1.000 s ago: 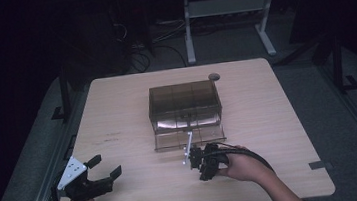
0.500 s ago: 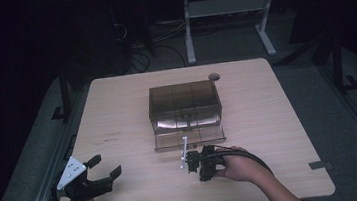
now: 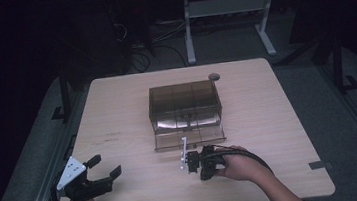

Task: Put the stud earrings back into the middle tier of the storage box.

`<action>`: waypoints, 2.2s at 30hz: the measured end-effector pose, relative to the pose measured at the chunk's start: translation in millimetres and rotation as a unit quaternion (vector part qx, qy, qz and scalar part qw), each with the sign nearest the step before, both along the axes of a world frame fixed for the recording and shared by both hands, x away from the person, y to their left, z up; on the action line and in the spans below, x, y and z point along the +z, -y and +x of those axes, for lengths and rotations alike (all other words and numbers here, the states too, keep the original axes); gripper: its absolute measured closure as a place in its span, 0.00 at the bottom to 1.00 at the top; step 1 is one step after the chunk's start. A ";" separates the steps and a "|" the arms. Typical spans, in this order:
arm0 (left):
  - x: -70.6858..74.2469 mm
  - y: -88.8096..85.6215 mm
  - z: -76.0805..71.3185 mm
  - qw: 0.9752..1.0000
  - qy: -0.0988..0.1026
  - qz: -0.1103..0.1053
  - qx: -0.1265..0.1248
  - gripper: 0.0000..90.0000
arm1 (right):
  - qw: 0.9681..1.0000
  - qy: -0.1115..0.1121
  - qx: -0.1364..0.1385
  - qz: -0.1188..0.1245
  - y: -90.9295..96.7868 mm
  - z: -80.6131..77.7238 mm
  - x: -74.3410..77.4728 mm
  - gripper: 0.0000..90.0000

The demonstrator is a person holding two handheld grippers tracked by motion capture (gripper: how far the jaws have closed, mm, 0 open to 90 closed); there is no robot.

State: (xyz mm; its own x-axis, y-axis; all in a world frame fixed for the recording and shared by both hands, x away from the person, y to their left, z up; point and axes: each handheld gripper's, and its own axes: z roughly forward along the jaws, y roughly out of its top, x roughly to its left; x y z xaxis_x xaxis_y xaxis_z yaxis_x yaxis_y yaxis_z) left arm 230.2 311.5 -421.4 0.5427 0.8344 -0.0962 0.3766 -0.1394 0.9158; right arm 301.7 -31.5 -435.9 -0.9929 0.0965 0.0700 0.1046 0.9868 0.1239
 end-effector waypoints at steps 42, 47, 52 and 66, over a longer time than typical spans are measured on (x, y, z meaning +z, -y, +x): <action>-0.4 1.4 0.6 1.000 -0.002 0.005 -0.003 0.14 | 0.996 0.037 -0.050 0.066 37.1 20.6 46.8 0.94; -0.3 1.4 0.6 1.000 -0.001 0.005 -0.002 0.14 | 0.995 0.044 -0.054 0.070 40.1 24.2 54.6 0.94; -0.1 1.5 0.4 1.000 0.000 0.006 -0.002 0.14 | 0.995 0.052 -0.057 0.068 41.3 28.7 60.3 0.94; 0.1 1.6 0.5 1.000 0.002 0.003 -0.002 0.14 | 0.993 0.065 -0.069 0.071 44.7 43.3 73.0 0.94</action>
State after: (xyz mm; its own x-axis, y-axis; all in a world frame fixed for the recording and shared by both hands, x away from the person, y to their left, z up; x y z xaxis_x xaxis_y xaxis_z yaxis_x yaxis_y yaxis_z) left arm 230.7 309.8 -421.3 0.5462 0.8328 -0.0897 0.3729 -0.1459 0.9163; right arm 345.0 -76.2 -362.9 -0.9722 0.2313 -0.0359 0.2122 0.9357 0.2817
